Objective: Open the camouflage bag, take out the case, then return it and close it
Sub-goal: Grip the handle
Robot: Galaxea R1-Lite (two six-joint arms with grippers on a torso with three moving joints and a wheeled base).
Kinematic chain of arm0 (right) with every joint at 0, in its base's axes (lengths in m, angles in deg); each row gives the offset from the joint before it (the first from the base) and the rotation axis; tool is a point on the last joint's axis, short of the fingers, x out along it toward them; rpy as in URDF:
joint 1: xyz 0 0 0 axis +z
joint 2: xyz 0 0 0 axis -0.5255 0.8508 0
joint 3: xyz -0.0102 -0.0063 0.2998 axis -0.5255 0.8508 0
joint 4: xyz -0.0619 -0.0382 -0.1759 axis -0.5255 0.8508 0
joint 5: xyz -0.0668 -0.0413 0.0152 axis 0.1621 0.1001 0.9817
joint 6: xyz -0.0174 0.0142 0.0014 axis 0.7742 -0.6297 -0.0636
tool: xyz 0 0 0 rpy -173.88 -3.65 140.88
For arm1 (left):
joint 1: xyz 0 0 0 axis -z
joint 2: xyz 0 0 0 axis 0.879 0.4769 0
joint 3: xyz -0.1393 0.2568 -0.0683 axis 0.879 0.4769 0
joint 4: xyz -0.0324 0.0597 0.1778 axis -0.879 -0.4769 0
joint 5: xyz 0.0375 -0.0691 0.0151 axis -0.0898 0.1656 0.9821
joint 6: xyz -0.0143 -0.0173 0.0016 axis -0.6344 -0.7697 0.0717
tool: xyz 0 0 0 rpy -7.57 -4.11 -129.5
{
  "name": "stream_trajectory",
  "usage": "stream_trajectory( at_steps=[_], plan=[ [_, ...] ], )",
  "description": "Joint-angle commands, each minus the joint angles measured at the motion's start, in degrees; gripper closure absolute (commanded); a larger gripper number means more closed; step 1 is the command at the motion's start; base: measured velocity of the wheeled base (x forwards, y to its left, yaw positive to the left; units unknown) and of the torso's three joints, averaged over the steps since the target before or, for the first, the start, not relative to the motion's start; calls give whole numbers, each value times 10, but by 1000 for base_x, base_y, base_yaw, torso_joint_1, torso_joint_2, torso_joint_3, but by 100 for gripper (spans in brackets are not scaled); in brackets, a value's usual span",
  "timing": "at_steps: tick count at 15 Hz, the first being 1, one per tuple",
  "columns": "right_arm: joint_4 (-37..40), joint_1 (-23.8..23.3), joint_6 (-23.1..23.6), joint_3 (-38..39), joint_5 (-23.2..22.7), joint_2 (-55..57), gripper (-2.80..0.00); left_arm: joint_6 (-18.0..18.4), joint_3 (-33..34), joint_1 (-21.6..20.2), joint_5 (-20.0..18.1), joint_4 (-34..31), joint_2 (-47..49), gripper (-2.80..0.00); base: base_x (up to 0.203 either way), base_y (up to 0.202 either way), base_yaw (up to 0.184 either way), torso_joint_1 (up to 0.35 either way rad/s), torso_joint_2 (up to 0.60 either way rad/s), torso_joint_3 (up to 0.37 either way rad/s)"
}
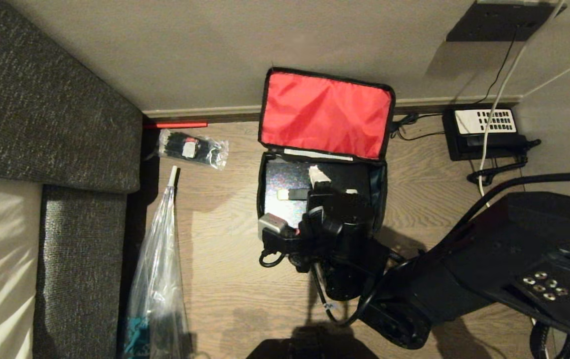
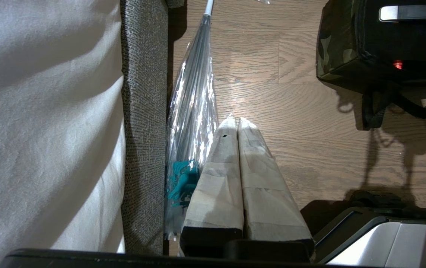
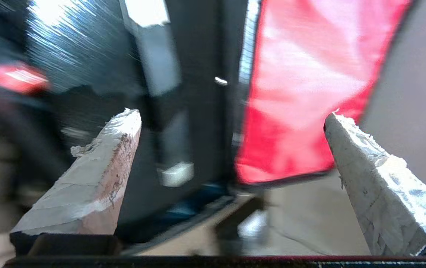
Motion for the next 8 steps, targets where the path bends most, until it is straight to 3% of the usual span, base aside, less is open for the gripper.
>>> stream_trajectory(
  at_steps=[1, 3, 5, 8],
  plan=[
    [-20, -14, 45, -3, 14, 22, -280, 0, 2, 0, 0, 0, 0, 0, 0, 0, 0, 0, 0, 0],
    [-44, -15, 86, -10, 28, 29, -280, 0, 2, 0, 0, 0, 0, 0, 0, 0, 0, 0, 0, 0],
    [-94, -14, 167, -11, 34, 35, -280, 0, 2, 0, 0, 0, 0, 0, 0, 0, 0, 0, 0, 0],
    [-110, -14, 164, -31, 67, 72, -280, 0, 2, 0, 0, 0, 0, 0, 0, 0, 0, 0, 0, 0]
  ],
)
